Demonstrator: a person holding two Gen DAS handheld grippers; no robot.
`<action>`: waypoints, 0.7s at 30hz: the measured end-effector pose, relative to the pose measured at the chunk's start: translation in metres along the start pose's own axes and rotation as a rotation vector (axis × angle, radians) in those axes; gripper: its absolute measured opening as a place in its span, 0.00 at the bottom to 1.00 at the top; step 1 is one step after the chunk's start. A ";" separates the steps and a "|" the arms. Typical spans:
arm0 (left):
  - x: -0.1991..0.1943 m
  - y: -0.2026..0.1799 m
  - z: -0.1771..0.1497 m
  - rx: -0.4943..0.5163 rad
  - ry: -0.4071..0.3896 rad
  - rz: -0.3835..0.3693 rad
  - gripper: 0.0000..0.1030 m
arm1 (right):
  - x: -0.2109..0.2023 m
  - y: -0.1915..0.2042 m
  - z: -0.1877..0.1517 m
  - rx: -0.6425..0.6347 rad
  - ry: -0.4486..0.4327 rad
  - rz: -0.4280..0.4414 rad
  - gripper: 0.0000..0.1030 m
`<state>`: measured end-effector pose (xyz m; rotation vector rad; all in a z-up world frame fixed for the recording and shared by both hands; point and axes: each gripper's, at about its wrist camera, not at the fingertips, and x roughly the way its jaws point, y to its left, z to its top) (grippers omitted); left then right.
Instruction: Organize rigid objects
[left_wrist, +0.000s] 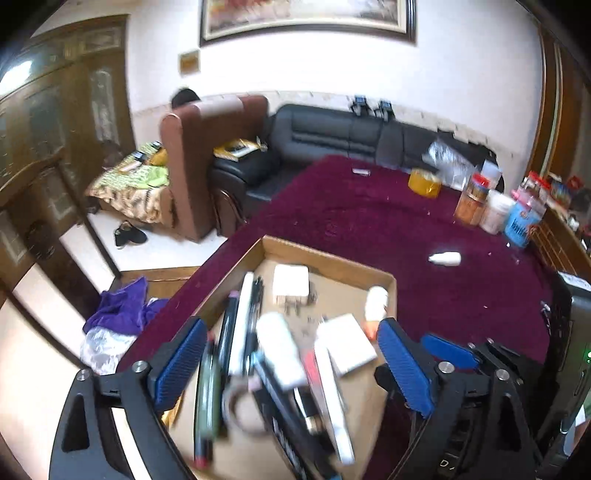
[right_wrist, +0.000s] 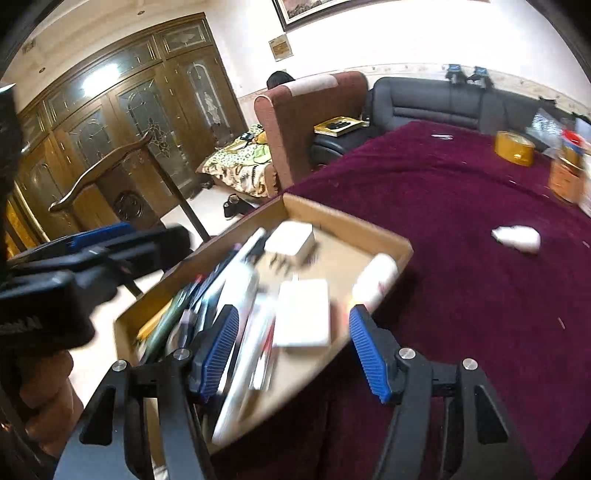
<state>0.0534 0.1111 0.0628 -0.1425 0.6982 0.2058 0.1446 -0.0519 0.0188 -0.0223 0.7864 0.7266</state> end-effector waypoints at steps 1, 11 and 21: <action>-0.006 0.000 -0.008 -0.008 0.008 -0.014 0.95 | -0.009 0.004 -0.013 0.003 0.012 0.010 0.61; -0.013 0.007 -0.050 -0.018 0.096 0.058 0.95 | -0.023 0.021 -0.059 0.057 0.109 -0.034 0.61; -0.004 0.018 -0.059 -0.019 0.149 0.070 0.95 | -0.019 0.025 -0.055 0.060 0.112 -0.031 0.61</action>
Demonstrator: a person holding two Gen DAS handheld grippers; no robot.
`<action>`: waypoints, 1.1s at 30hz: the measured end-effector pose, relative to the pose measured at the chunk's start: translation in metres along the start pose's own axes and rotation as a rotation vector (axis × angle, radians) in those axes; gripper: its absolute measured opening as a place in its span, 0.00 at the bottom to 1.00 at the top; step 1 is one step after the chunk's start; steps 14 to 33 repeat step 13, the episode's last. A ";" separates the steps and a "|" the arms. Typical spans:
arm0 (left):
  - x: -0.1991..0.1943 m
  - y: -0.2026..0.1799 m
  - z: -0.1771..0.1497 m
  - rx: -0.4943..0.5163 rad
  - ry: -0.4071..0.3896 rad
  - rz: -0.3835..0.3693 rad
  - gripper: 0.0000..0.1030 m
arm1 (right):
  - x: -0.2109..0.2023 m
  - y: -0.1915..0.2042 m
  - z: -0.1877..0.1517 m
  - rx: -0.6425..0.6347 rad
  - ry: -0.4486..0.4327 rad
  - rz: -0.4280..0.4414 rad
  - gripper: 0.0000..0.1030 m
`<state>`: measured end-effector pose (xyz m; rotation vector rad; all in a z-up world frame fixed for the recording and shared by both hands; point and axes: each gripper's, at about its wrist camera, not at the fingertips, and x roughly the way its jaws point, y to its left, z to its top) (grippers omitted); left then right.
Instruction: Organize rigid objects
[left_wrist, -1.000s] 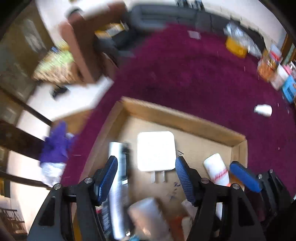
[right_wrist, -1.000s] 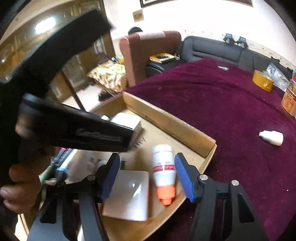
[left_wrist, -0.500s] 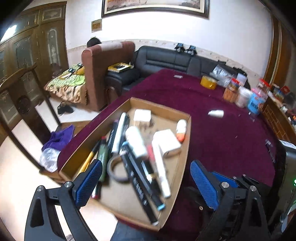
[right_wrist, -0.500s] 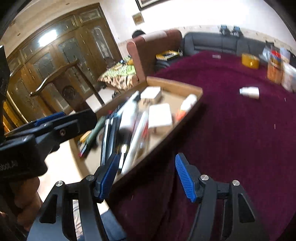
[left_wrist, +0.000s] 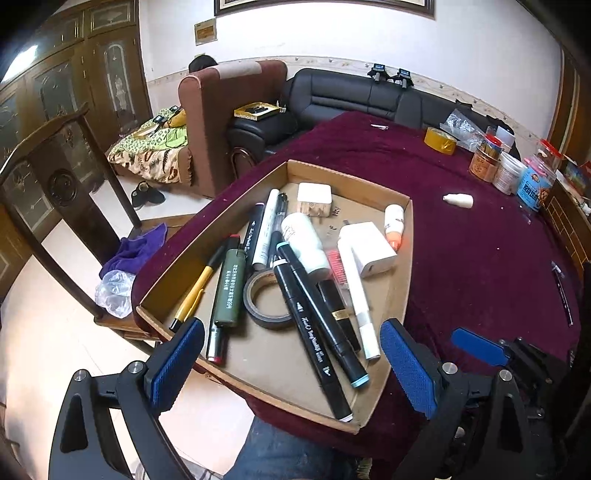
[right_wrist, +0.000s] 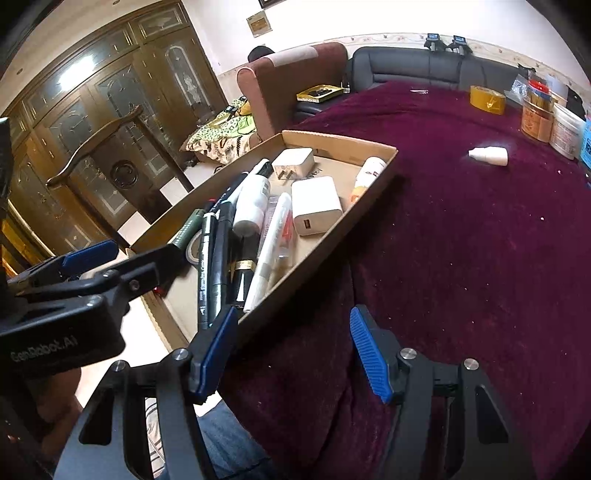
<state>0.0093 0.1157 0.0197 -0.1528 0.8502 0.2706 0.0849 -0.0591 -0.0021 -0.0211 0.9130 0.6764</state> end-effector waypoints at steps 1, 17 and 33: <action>0.001 0.001 0.000 -0.001 0.001 -0.002 0.95 | 0.000 0.003 0.001 -0.008 -0.001 0.000 0.61; 0.003 0.019 0.003 -0.018 -0.025 0.006 0.95 | 0.009 0.018 0.009 -0.038 0.010 -0.015 0.61; 0.003 0.019 0.003 -0.018 -0.025 0.006 0.95 | 0.009 0.018 0.009 -0.038 0.010 -0.015 0.61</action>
